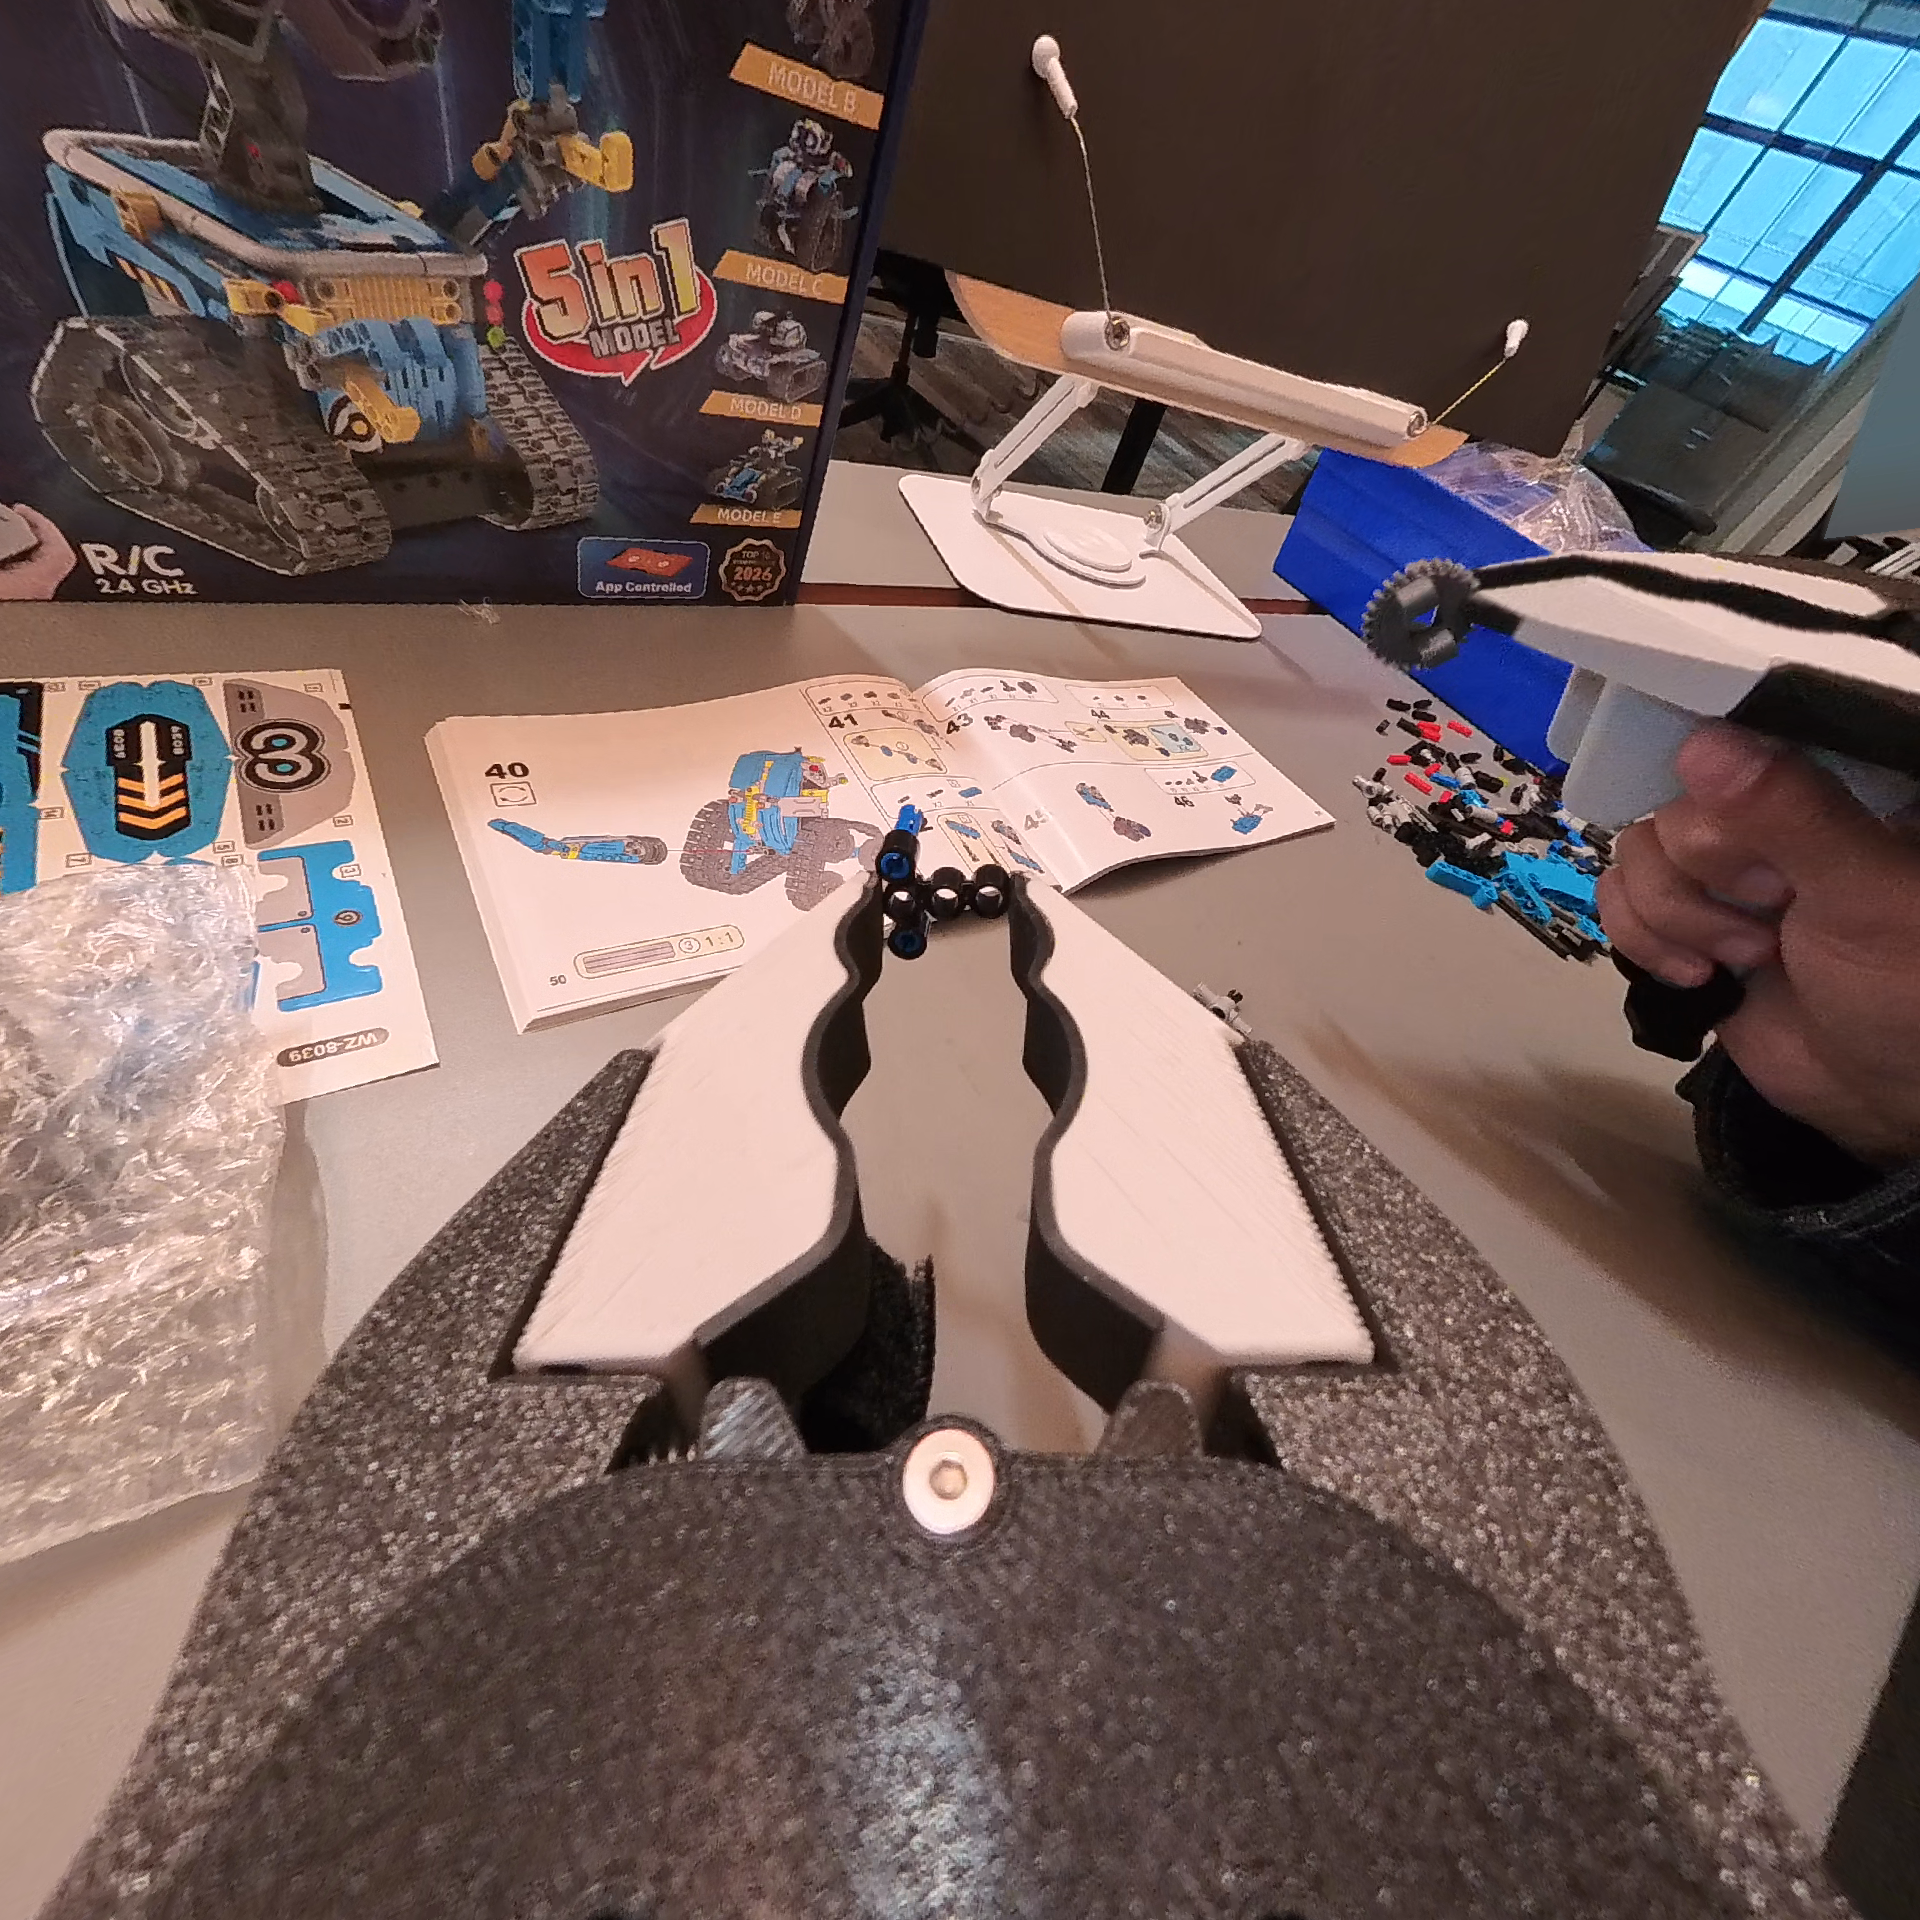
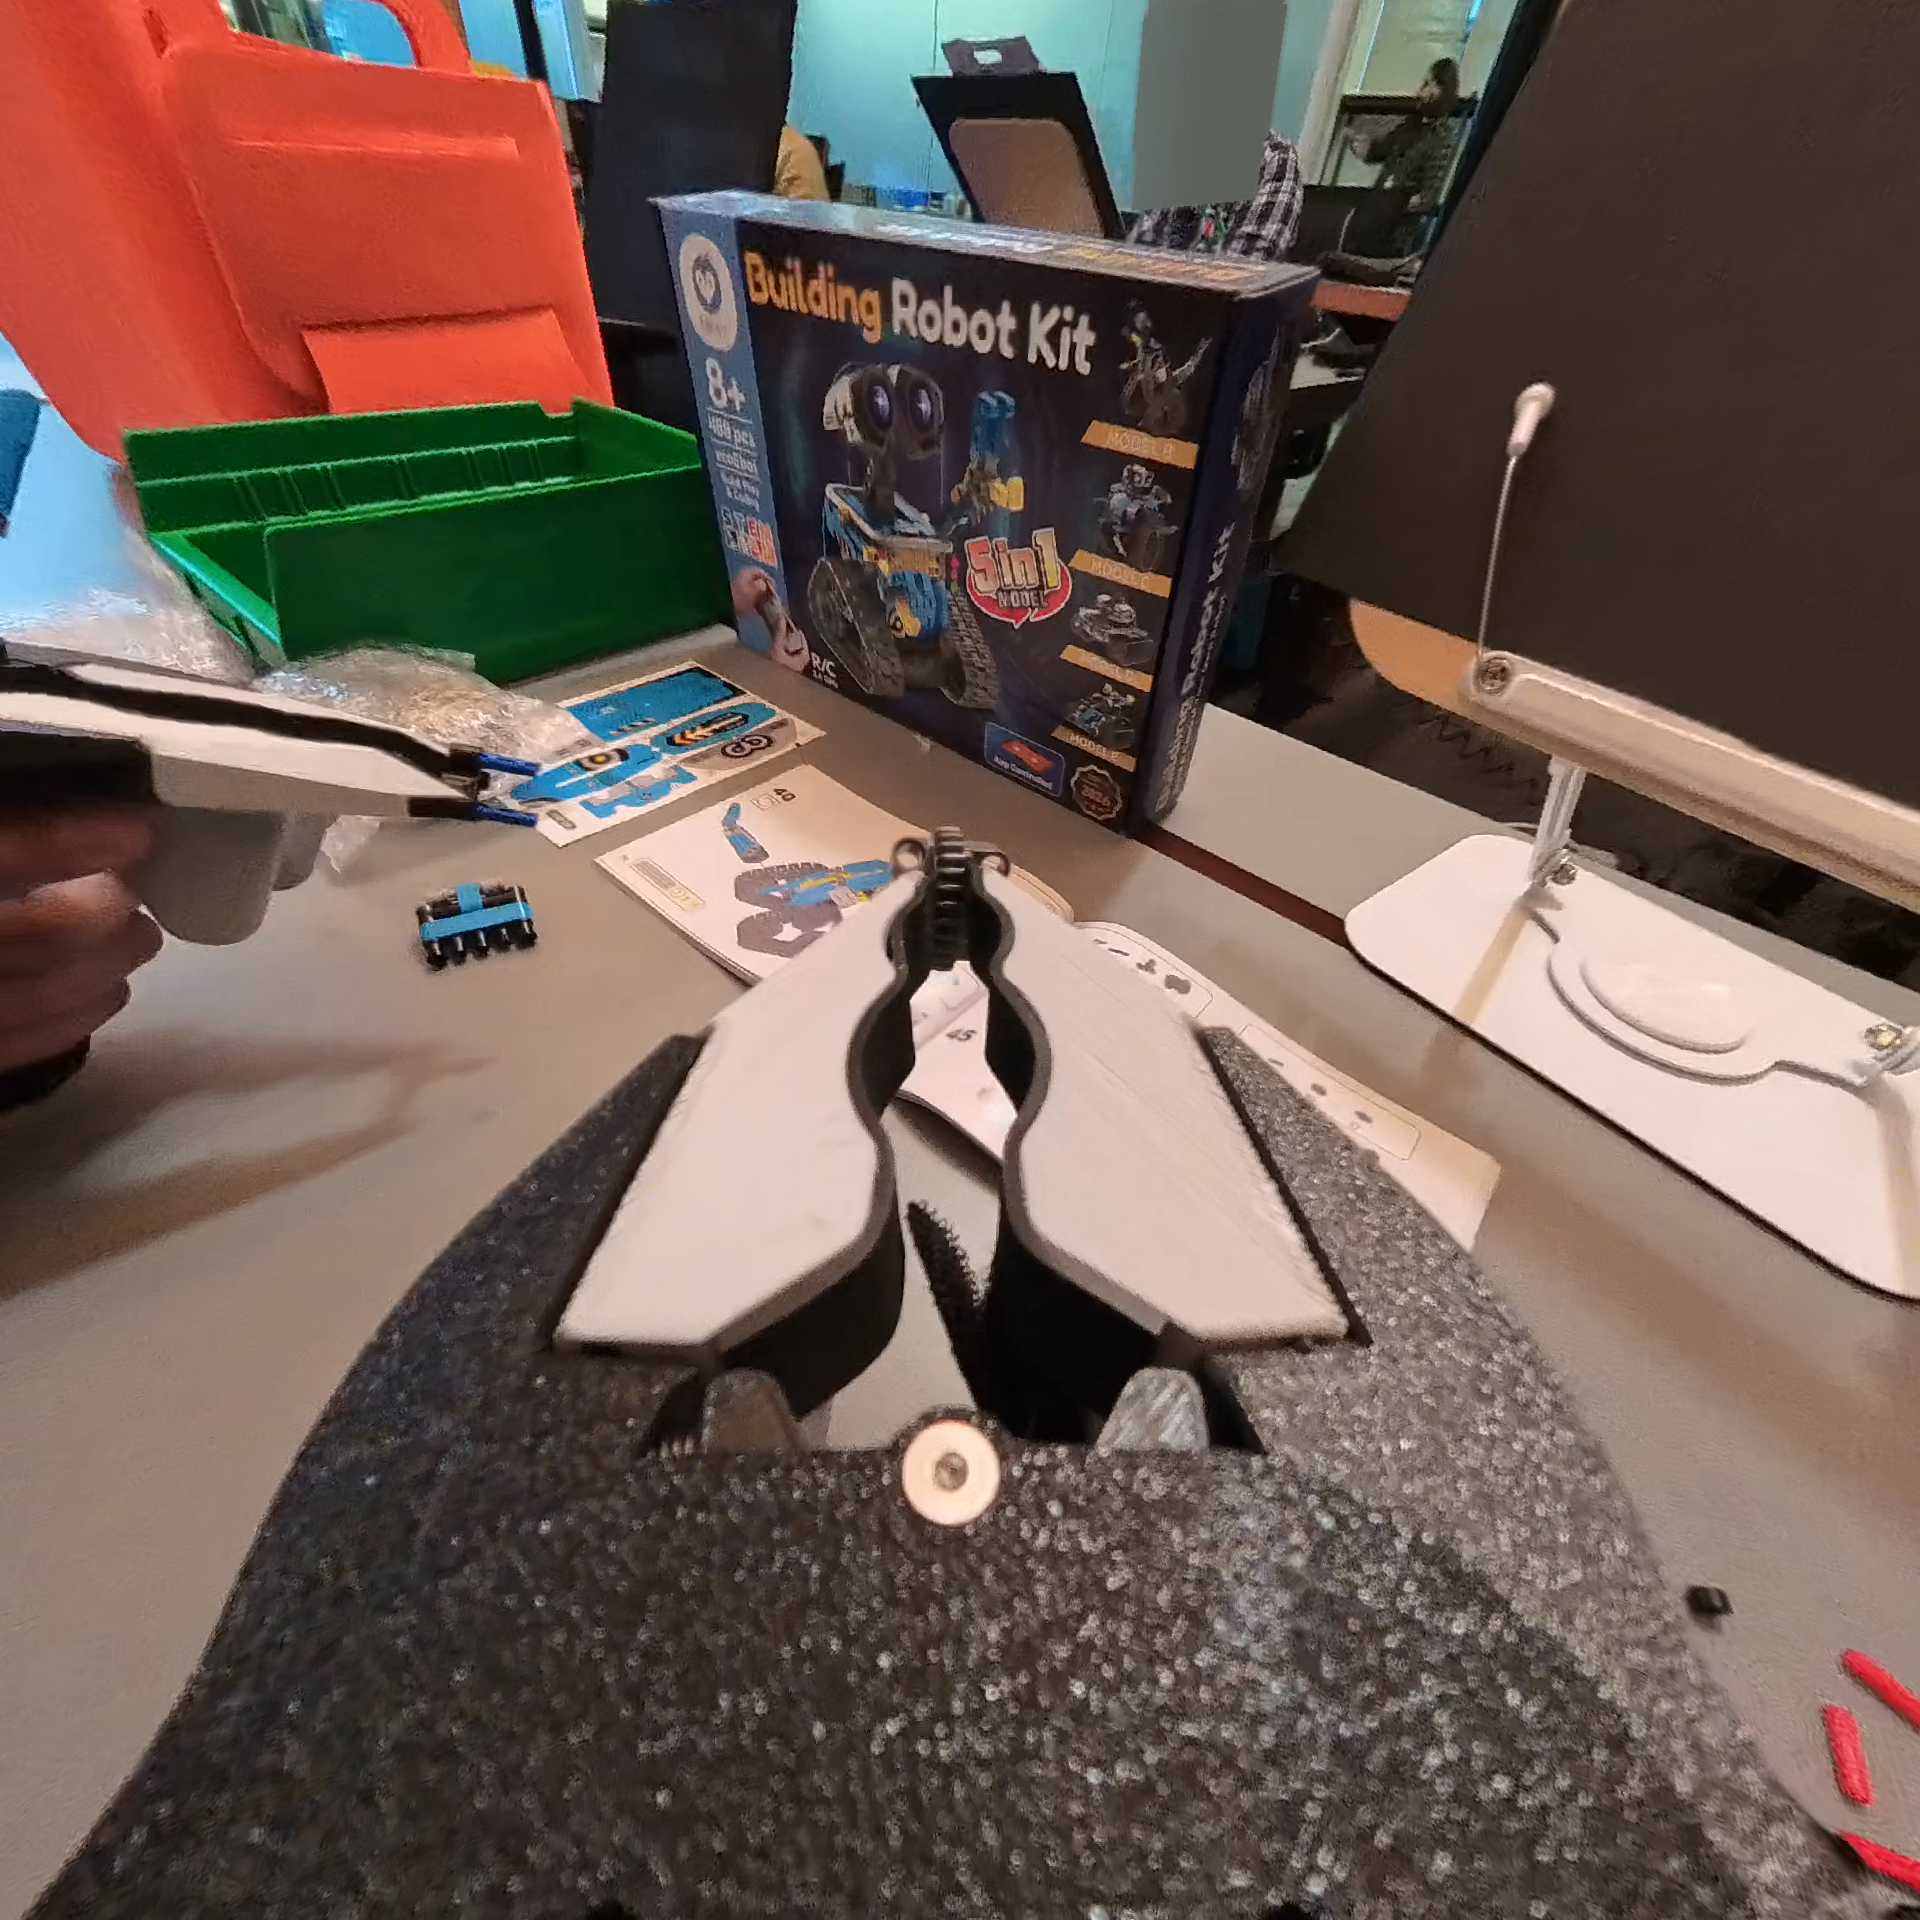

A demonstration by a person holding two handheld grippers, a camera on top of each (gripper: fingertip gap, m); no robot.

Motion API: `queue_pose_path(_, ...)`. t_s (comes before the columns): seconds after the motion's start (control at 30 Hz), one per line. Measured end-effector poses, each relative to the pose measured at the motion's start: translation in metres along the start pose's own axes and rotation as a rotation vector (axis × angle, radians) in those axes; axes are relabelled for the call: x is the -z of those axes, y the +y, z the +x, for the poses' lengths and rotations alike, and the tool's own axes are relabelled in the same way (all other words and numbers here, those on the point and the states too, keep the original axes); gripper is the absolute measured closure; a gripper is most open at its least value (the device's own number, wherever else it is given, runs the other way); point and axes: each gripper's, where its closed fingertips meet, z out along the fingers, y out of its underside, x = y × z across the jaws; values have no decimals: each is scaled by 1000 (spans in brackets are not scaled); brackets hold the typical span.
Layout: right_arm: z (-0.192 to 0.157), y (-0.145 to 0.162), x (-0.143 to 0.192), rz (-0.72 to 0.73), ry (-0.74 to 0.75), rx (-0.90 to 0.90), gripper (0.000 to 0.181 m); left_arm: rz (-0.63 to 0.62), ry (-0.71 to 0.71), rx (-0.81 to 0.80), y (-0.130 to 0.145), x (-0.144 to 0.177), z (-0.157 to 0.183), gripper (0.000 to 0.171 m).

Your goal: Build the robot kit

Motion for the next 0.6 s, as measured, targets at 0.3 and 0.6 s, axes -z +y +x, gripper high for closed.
queue_pose_path(0.3,4,0,1,1,26,32,176,-2,4,-4,0,0,2,148)
queue_pose_path(0.6,6,0,1,13,9,-23,176,1,5,0,0,0,2,148)
